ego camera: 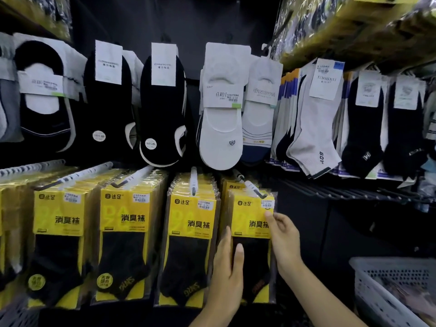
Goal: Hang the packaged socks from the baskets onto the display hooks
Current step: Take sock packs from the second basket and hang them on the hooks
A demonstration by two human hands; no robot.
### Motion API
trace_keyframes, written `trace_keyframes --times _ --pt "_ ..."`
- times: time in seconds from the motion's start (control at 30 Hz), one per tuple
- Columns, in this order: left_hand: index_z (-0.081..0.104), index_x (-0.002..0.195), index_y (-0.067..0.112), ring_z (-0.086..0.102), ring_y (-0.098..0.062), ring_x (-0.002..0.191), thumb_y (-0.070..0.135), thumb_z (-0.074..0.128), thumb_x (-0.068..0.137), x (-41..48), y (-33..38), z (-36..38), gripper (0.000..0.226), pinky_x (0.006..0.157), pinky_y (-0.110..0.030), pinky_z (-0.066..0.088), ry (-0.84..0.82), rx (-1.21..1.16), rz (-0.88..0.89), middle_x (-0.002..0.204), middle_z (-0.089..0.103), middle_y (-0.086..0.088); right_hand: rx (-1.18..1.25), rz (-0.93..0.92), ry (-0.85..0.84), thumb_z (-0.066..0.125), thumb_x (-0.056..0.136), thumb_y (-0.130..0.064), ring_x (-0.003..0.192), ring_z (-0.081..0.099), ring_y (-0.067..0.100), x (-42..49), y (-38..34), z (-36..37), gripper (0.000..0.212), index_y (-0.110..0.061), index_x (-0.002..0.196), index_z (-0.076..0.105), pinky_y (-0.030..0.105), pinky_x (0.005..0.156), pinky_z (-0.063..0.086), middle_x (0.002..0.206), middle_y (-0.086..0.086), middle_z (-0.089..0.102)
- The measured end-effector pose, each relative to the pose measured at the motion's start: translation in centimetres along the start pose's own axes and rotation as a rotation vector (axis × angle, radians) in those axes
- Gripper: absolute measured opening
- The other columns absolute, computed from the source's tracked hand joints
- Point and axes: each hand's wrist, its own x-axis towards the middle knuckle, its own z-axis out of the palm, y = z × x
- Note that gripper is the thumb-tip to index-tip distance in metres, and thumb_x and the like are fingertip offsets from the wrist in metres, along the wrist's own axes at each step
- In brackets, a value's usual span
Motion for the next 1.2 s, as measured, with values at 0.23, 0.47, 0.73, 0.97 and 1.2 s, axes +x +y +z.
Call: trace_keyframes --times 0.23,0.47,0.73,0.97,1.2 --pt "-0.009 0.146 0.04 -0.003 0.009 0.136 0.063 0.019 0.082 6.3 -2.1 1.6 0.074 0.114 -0.022 0.003 0.043 0.011 -0.031 0.153 -0.006 0.025 0.017 0.047 0.006 0.066 0.086 -0.036 0.086 0.065 0.014 5.2 2.9 2.1 0.019 -0.017 0.086 0.064 0.024 0.078 0.049 0.087 0.003 0.071" --pt "-0.016 0.141 0.045 -0.01 0.01 0.134 0.064 0.02 0.082 8.5 -3.1 1.8 0.071 0.113 -0.022 -0.001 0.036 0.059 -0.006 0.154 -0.015 0.023 -0.025 0.033 -0.003 0.066 0.085 -0.039 0.087 0.067 0.012 6.8 4.2 2.5 0.022 -0.016 0.087 0.065 0.025 0.08 0.05 0.086 0.001 0.072" --pt "-0.003 0.149 0.037 0.002 0.008 0.135 0.065 0.027 0.083 3.1 -2.7 0.2 0.078 0.118 -0.026 0.01 -0.053 0.047 -0.063 0.149 0.004 0.026 -0.134 0.042 -0.004 0.064 0.088 -0.03 0.098 0.056 0.006 1.9 3.4 -0.4 0.032 -0.016 0.116 0.055 0.012 0.07 0.042 0.109 -0.006 0.058" --pt "0.028 0.138 0.046 0.037 0.003 0.126 0.065 0.036 0.084 -7.6 -6.4 -5.6 0.058 0.106 -0.02 0.032 -0.267 0.105 -0.207 0.138 0.035 0.027 -0.258 0.159 -0.245 0.063 0.088 -0.032 0.098 0.056 -0.004 -9.3 5.5 -1.8 0.029 -0.024 0.115 0.054 0.011 0.068 0.046 0.11 -0.017 0.056" --pt "0.043 0.135 0.025 0.049 -0.002 0.112 0.036 0.051 0.095 -21.7 -17.7 -14.7 0.042 0.09 -0.009 0.035 -0.165 0.277 -0.557 0.13 0.049 0.012 -0.425 0.554 -0.538 0.065 0.089 -0.026 0.088 0.057 -0.001 -25.4 15.6 -0.4 0.022 -0.025 0.108 0.053 0.011 0.066 0.045 0.109 -0.008 0.056"
